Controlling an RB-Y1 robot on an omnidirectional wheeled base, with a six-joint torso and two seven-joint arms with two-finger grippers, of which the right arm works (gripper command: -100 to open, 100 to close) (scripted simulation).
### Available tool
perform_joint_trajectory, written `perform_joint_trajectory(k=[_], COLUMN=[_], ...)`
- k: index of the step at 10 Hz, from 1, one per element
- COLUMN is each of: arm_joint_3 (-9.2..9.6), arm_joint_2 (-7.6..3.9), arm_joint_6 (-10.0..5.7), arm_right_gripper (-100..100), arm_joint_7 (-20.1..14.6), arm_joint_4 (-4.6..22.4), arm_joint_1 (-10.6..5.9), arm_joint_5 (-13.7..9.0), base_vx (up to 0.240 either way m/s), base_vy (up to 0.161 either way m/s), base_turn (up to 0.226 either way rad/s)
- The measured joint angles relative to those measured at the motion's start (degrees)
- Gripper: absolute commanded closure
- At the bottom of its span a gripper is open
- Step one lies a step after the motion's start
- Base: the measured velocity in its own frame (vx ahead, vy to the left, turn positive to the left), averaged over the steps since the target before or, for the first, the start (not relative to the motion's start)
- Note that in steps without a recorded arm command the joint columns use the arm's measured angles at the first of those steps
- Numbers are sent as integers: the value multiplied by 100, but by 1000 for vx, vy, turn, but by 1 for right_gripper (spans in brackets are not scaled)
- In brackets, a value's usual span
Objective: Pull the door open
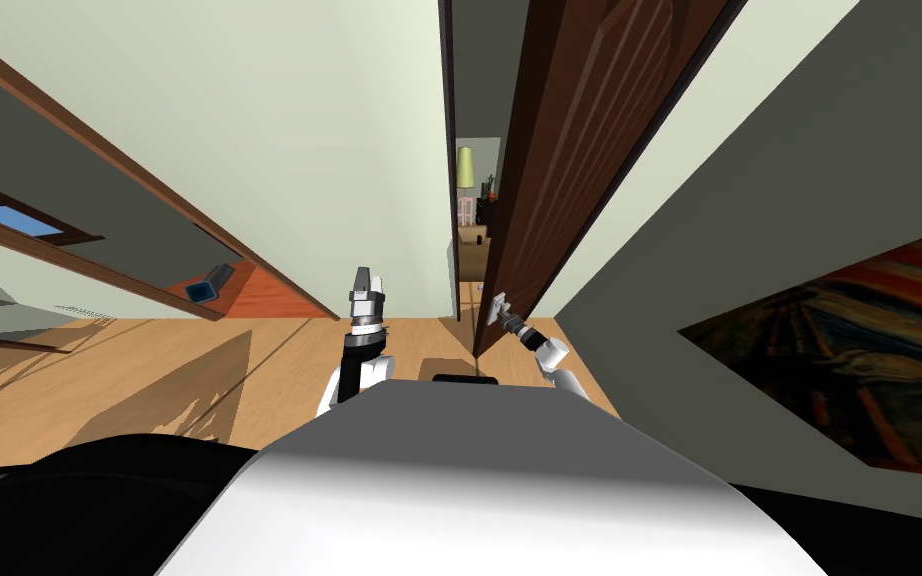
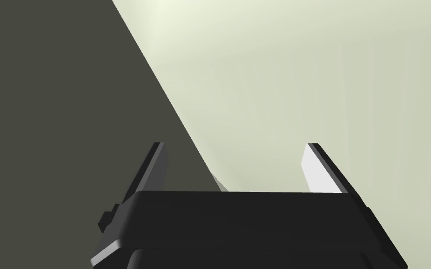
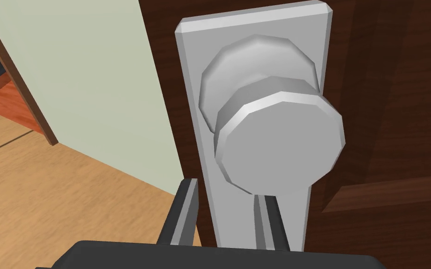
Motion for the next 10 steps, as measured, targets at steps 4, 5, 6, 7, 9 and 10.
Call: perform_joint_trajectory(k=[4,5,6,7,9,10], arm_joint_3=[-9,-48,-24,-27,-28,-25], arm_joint_2=[36,42,62,54,51,52], arm_joint_6=[-9,25,56,31,20,22], arm_right_gripper=[-100,-100,100,100,100,100], arm_joint_7=[35,75,101,84,74,75], arm_joint_4=[-9,160,214,212,194,195], arm_joint_1=[3,-104,-95,-75,-74,-73], arm_joint_5=[2,-38,-34,-25,-24,-23], base_vx=[1,-8,-2,11,1,0], base_vy=[2,13,10,-10,-3,0], base_turn=[-1,35,-6,-32,8,0])
